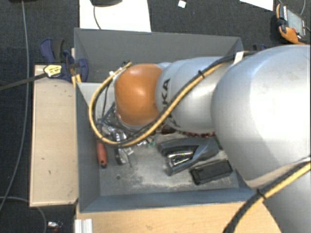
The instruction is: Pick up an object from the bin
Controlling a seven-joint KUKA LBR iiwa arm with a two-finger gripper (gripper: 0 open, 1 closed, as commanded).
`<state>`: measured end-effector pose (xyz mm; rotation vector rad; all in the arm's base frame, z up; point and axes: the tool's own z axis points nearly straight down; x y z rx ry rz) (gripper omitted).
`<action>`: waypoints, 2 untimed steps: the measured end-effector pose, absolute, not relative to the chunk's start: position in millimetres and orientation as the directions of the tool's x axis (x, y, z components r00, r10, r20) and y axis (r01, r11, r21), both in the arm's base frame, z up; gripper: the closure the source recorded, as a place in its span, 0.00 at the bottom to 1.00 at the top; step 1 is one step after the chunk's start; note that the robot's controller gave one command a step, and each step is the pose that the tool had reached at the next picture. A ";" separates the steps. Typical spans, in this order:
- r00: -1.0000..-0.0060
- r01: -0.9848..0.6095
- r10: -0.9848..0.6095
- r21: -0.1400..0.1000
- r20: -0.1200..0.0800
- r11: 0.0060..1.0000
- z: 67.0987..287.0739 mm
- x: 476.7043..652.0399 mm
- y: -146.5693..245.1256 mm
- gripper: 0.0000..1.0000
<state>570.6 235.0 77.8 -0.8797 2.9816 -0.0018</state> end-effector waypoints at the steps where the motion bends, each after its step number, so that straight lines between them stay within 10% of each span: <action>1: -0.864 -0.504 -0.504 -0.025 -0.007 0.864 74.9 585.9 244.9 0.00; 2: -0.879 -0.476 -0.476 -0.006 -0.028 0.879 173.6 571.1 237.7 0.00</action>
Offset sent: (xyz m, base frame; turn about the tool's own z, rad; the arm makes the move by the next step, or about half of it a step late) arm -0.0036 -0.0031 0.1215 0.0911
